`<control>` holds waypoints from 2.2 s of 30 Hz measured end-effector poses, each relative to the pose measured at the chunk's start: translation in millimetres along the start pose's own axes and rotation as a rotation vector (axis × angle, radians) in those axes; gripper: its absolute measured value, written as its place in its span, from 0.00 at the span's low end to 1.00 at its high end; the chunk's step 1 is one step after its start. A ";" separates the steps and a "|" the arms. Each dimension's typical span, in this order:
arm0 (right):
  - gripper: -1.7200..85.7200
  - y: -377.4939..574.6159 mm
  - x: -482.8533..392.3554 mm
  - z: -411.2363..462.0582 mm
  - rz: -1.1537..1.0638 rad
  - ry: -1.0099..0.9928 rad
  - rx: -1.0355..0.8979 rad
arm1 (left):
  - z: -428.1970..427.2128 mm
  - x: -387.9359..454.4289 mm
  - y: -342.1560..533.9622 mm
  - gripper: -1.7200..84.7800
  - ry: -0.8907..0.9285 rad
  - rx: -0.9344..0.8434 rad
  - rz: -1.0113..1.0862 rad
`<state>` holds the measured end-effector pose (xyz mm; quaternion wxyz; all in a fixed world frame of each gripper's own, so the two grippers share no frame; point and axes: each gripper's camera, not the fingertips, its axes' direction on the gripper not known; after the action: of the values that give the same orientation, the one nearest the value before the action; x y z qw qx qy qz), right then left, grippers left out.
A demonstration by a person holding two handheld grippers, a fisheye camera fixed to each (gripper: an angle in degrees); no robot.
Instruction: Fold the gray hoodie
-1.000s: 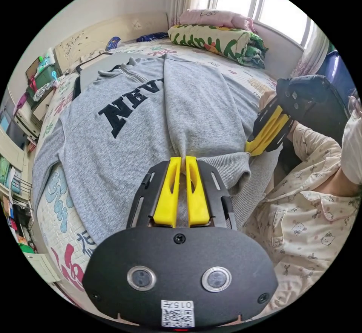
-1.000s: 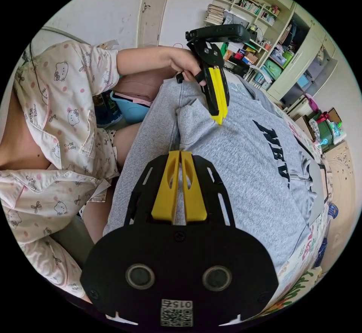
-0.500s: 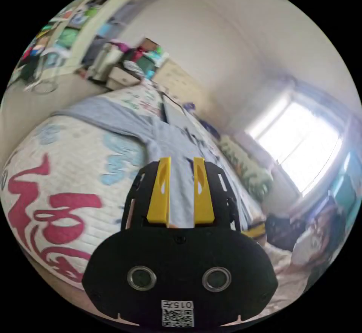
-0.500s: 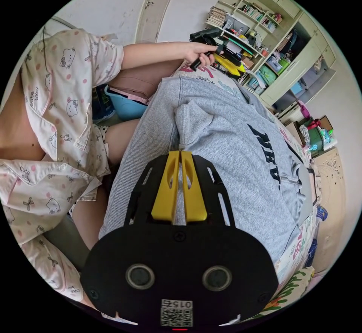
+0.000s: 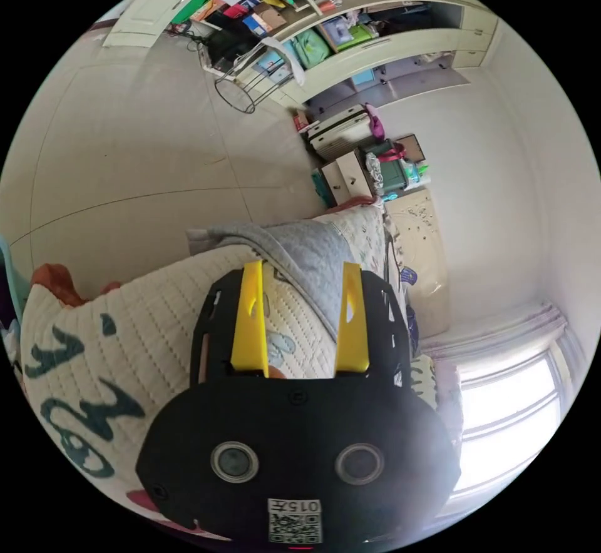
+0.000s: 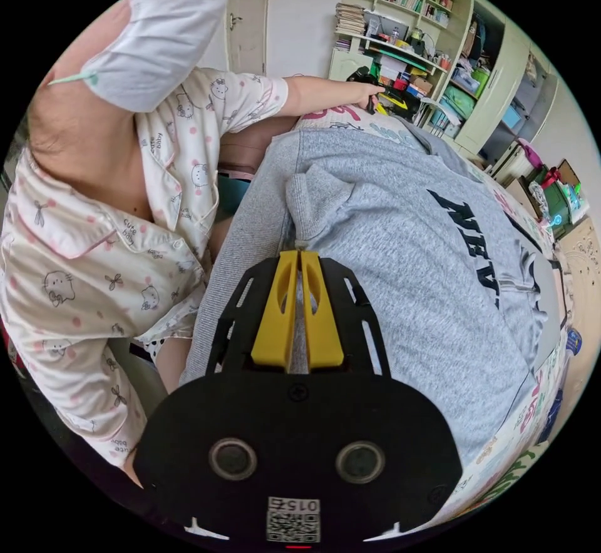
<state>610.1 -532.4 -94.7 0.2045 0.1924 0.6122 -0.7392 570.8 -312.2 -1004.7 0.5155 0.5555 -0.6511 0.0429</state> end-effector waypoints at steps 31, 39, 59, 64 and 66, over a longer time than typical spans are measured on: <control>0.13 -38.7 14.4 59.1 0.409 0.556 0.105 | 82.2 121.6 723.8 0.03 0.221 0.089 2.216; 0.12 -93.3 116.8 153.1 0.496 0.529 -0.192 | 113.0 75.6 756.0 0.05 0.192 0.023 2.207; 0.05 -118.8 13.9 81.6 0.593 0.669 -0.157 | 241.6 -37.9 658.2 0.06 -0.438 -0.008 1.936; 0.02 -123.4 -13.9 77.4 0.583 0.577 -0.137 | 252.9 -59.6 645.9 0.04 -0.456 -0.014 1.930; 0.01 -126.5 -18.7 83.2 0.569 0.542 -0.171 | 256.7 -67.1 641.9 0.04 -0.461 -0.024 1.930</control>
<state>555.0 -591.9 34.5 0.2472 0.5244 0.6256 -0.5220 -91.9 -184.6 -840.5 0.1261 -0.2230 -0.9090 0.3286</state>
